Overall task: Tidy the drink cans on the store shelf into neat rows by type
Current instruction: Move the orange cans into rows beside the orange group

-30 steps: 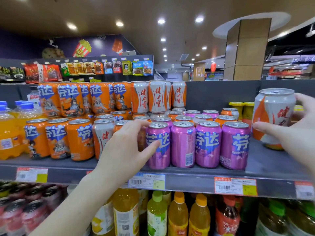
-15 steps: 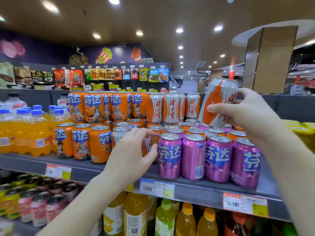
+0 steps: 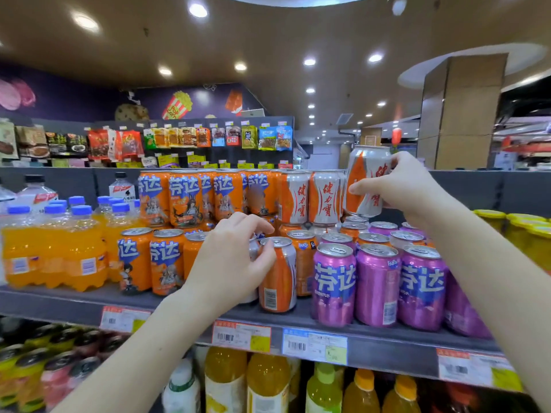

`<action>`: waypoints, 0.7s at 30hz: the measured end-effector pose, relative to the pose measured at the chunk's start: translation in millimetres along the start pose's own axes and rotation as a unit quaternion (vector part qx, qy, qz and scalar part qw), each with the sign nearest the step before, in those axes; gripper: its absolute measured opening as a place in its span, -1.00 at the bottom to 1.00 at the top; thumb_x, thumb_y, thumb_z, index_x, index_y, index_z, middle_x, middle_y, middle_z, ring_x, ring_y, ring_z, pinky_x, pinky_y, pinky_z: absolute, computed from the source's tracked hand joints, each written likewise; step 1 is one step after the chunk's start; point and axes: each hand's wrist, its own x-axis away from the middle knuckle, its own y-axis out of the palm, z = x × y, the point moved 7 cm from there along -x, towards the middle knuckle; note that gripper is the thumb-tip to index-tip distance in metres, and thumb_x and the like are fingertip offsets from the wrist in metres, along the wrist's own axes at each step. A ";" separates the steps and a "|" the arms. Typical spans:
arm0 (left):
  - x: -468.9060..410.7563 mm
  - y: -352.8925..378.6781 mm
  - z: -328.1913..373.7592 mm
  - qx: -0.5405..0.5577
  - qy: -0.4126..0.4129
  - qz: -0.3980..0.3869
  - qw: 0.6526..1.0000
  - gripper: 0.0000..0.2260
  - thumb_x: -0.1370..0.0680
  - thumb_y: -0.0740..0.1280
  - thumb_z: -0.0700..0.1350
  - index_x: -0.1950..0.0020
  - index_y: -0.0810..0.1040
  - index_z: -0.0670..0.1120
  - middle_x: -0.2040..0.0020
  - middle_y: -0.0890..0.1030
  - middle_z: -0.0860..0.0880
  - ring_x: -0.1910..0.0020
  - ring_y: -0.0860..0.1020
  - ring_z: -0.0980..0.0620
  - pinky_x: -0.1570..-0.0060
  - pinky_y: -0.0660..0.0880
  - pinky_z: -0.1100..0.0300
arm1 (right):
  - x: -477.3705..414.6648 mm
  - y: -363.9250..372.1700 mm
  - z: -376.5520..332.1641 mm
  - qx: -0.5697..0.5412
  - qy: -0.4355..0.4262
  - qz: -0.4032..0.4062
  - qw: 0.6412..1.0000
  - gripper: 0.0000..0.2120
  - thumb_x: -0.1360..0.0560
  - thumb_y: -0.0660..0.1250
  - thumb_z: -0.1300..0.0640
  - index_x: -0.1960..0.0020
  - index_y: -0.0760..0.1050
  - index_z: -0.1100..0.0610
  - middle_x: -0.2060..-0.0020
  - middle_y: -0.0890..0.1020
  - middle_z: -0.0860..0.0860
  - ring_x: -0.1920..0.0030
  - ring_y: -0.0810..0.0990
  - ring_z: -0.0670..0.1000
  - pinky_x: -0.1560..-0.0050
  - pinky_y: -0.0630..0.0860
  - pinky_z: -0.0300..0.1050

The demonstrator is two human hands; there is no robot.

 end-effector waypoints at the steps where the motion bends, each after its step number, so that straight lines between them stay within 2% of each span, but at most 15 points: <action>1: -3.5 1.9 -1.9 0.007 0.005 -0.010 1.000 -0.87 -0.55 0.37 -0.05 -0.09 0.61 0.03 -0.01 0.59 0.13 -0.05 0.54 0.12 -0.09 0.53 0.12 | -7.5 0.0 3.3 0.009 0.013 0.009 1.000 -0.33 -0.32 0.63 0.14 -0.30 0.35 0.09 -0.07 0.57 0.02 -0.06 0.61 0.09 0.10 0.58 -0.02; 5: -13.8 11.1 -8.3 0.023 0.030 -0.060 0.997 -0.81 -0.57 0.36 0.02 -0.17 0.59 0.09 -0.07 0.57 0.18 -0.10 0.52 0.19 -0.10 0.49 0.24 | -27.3 1.5 15.1 0.046 0.046 0.033 0.997 -0.39 -0.34 0.62 0.14 -0.28 0.40 0.11 0.00 0.59 0.03 -0.02 0.62 0.09 0.24 0.56 -0.09; 8: -19.5 16.6 -11.8 0.046 0.040 -0.093 0.994 -0.77 -0.57 0.35 0.06 -0.22 0.57 0.11 -0.09 0.56 0.20 -0.12 0.51 0.19 -0.14 0.51 0.21 | -39.6 5.5 25.3 0.066 0.057 0.046 0.995 -0.41 -0.31 0.64 0.13 -0.25 0.44 0.11 -0.01 0.62 0.03 -0.04 0.63 0.09 0.16 0.59 -0.07; 12: -21.0 24.6 -18.4 0.047 0.042 -0.123 0.990 -0.78 -0.57 0.33 0.12 -0.20 0.55 0.17 -0.08 0.54 0.27 -0.11 0.51 0.22 -0.16 0.52 0.17 | -60.2 10.3 35.5 0.105 0.073 0.043 0.991 -0.40 -0.28 0.66 0.13 -0.22 0.46 0.10 -0.02 0.64 0.06 -0.05 0.65 0.13 0.02 0.66 0.09; 14: -22.1 25.5 -20.3 0.051 0.037 -0.126 0.990 -0.79 -0.56 0.32 0.15 -0.18 0.55 0.19 -0.06 0.54 0.29 -0.10 0.52 0.26 -0.13 0.54 0.21 | -69.0 11.1 36.9 0.114 0.079 0.041 0.989 -0.43 -0.30 0.64 0.14 -0.21 0.46 0.12 -0.02 0.64 0.08 -0.04 0.66 0.14 0.02 0.66 0.09; 18: -24.5 26.4 -14.6 0.048 0.034 -0.130 0.990 -0.76 -0.53 0.29 0.20 -0.16 0.56 0.20 -0.06 0.55 0.31 -0.10 0.52 0.31 -0.07 0.52 0.33 | -83.6 11.2 42.4 0.121 0.094 0.039 0.987 -0.46 -0.32 0.63 0.15 -0.20 0.46 0.17 -0.02 0.63 0.10 -0.03 0.65 0.15 0.22 0.62 -0.03; 21: -24.7 29.4 -10.2 0.021 0.032 -0.156 0.987 -0.72 -0.51 0.25 0.28 -0.16 0.54 0.26 -0.06 0.54 0.36 -0.13 0.46 0.37 -0.10 0.47 0.34 | -90.9 14.3 52.2 0.132 0.099 0.021 0.986 -0.49 -0.29 0.65 0.14 -0.14 0.50 0.18 0.00 0.65 0.11 0.01 0.67 0.14 0.12 0.68 0.04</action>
